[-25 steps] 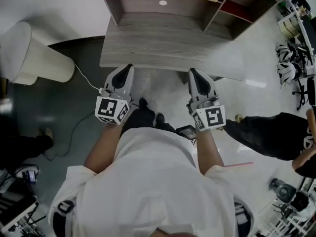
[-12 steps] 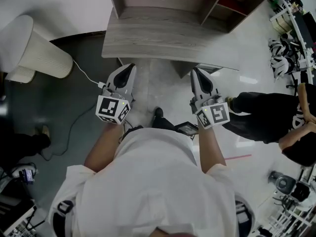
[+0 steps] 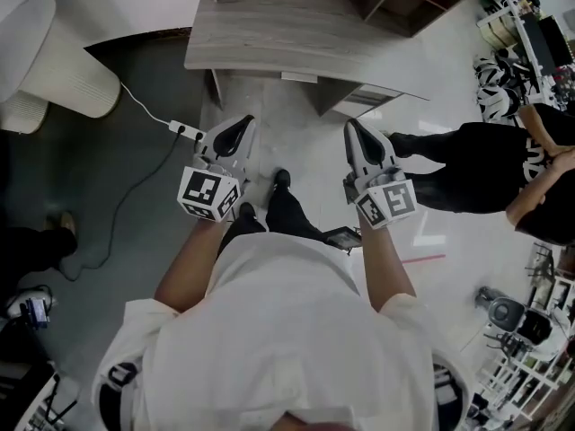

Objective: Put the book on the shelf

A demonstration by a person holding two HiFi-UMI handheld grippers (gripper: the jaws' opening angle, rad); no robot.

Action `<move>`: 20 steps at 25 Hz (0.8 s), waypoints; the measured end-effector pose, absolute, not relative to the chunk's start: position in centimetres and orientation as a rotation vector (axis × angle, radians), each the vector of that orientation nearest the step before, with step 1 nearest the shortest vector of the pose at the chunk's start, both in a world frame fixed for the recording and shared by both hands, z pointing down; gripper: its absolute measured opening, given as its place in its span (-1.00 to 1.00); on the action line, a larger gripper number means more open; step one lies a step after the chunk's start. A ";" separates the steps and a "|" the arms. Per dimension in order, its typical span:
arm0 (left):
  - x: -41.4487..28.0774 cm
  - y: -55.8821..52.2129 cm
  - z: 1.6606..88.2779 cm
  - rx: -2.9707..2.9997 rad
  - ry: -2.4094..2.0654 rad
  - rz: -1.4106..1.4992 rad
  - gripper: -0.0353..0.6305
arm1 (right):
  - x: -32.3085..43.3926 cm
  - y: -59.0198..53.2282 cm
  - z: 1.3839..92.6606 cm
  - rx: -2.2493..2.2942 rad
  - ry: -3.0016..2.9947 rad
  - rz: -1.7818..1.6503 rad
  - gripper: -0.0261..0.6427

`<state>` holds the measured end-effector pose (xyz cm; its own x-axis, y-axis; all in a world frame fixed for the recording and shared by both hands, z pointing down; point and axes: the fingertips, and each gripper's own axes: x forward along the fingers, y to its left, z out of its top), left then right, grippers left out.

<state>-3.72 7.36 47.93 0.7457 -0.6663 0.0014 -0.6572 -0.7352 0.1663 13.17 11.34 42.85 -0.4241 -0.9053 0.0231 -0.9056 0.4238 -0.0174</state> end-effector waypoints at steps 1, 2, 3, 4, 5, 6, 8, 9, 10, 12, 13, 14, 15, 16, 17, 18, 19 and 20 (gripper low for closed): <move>-3.3 8.0 48.4 2.770 -1.056 -0.089 -0.84 | 13.6 11.9 43.0 1.681 -2.646 0.075 -0.88; -2.7 8.7 48.8 2.747 -1.047 -0.090 -0.84 | 14.2 12.4 43.1 1.682 -2.646 0.108 -0.88; -2.1 9.3 49.3 2.725 -1.034 -0.086 -0.84 | 14.6 12.8 43.2 1.683 -2.641 0.129 -0.88; -1.7 9.8 49.7 2.713 -1.017 -0.076 -0.84 | 14.8 13.2 43.4 1.682 -2.636 0.135 -0.88; -1.4 10.3 50.1 2.712 -0.997 -0.061 -0.84 | 14.7 13.5 43.5 1.680 -2.637 0.132 -0.88; -1.2 10.6 50.3 2.722 -0.978 -0.044 -0.84 | 14.5 13.6 43.6 1.678 -2.644 0.124 -0.88; -0.6 11.1 50.2 2.758 -0.952 -0.014 -0.84 | 14.4 13.7 43.6 1.670 -2.674 0.108 -0.88; -0.3 11.3 49.9 2.775 -0.950 -0.006 -0.84 | 14.7 13.8 43.5 1.666 -2.693 0.103 -0.88; 0.0 11.2 49.4 2.786 -0.957 -0.005 -0.84 | 15.0 13.8 43.4 1.664 -2.713 0.100 -0.88; 0.4 10.9 48.8 2.786 -0.984 -0.009 -0.84 | 15.9 13.8 43.1 1.663 -2.742 0.089 -0.88; 0.8 10.8 48.6 2.784 -0.995 -0.008 -0.84 | 16.5 13.8 42.9 1.661 -2.753 0.079 -0.88; 1.2 10.8 48.4 2.787 -1.005 -0.001 -0.84 | 17.1 14.0 42.7 1.656 -2.763 0.067 -0.88; 1.7 10.7 48.2 2.797 -1.013 0.013 -0.84 | 17.7 14.2 42.5 1.651 -2.772 0.056 -0.88; 2.2 10.7 48.0 2.810 -1.023 0.029 -0.84 | 18.4 14.4 42.5 1.647 -2.779 0.051 -0.88; 2.7 10.7 47.7 2.823 -1.034 0.041 -0.84 | 19.1 14.6 42.6 1.649 -2.785 0.053 -0.88; 3.2 10.6 47.4 2.837 -1.045 0.046 -0.84 | 19.8 14.7 42.6 1.654 -2.791 0.059 -0.88; 3.6 10.5 46.9 2.850 -1.052 0.048 -0.84 | 20.6 14.9 42.5 1.661 -2.798 0.062 -0.88; 4.2 10.4 46.6 2.858 -1.056 0.050 -0.84 | 21.3 15.0 42.4 1.667 -2.805 0.062 -0.88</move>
<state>4.16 10.41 46.62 0.7600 -0.6469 0.0631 -0.6500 -0.7561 0.0767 21.28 14.96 42.43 -0.4728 -0.8771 -0.0848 -0.8725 0.4794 -0.0944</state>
